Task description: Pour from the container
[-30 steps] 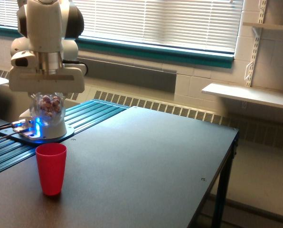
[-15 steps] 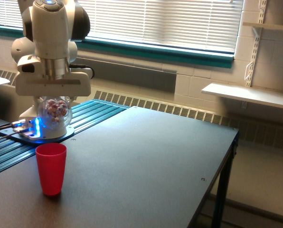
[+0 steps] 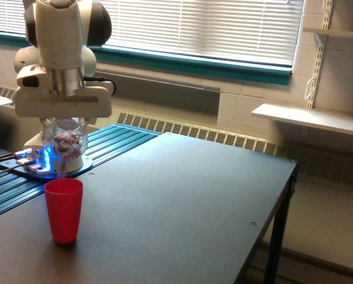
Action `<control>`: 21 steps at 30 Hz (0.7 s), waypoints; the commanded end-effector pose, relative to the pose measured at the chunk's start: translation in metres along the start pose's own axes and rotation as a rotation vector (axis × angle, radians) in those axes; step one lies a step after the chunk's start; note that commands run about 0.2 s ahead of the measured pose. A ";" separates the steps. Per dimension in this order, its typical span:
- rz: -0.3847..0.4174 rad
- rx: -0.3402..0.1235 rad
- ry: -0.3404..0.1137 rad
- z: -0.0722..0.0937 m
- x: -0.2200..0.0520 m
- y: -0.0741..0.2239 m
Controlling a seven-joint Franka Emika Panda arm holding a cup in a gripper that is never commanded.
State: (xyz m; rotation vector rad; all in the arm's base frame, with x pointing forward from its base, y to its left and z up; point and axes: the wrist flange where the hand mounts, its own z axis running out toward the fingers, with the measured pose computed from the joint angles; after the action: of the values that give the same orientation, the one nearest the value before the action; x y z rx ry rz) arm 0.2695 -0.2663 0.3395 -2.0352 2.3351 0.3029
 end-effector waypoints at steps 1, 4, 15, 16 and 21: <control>-0.017 0.001 -0.016 -0.001 0.002 0.001; -0.018 -0.007 -0.014 0.001 0.002 0.001; -0.024 -0.025 0.044 0.004 0.001 0.001; -0.035 -0.029 0.049 0.005 -0.002 0.000; -0.059 -0.051 0.059 0.011 -0.011 0.001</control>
State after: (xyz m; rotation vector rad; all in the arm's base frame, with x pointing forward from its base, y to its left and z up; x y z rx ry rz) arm 0.2662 -0.2647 0.3341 -2.1290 2.3263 0.3013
